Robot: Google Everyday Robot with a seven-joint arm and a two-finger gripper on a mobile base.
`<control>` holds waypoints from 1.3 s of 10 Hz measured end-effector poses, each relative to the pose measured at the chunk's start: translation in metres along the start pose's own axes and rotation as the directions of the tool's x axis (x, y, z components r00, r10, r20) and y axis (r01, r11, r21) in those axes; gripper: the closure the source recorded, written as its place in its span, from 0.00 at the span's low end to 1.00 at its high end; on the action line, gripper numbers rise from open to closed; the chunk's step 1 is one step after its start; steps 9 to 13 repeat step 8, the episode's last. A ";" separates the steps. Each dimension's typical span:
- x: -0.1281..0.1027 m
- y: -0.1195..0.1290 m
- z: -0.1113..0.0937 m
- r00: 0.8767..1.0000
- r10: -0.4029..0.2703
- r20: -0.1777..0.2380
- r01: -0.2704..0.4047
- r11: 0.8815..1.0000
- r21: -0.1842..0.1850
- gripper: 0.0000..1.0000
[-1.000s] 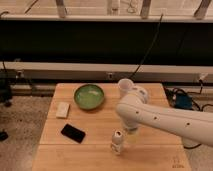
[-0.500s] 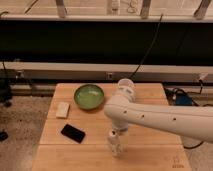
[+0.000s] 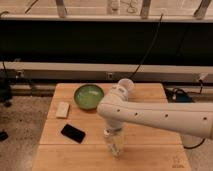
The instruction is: Knock the bottle over
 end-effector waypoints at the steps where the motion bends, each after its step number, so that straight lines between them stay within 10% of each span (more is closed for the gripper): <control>1: -0.006 -0.001 0.000 1.000 -0.002 0.005 0.002 1.000 -0.002 0.20; 13: -0.022 -0.005 -0.001 0.999 0.003 0.034 -0.002 1.000 -0.024 0.20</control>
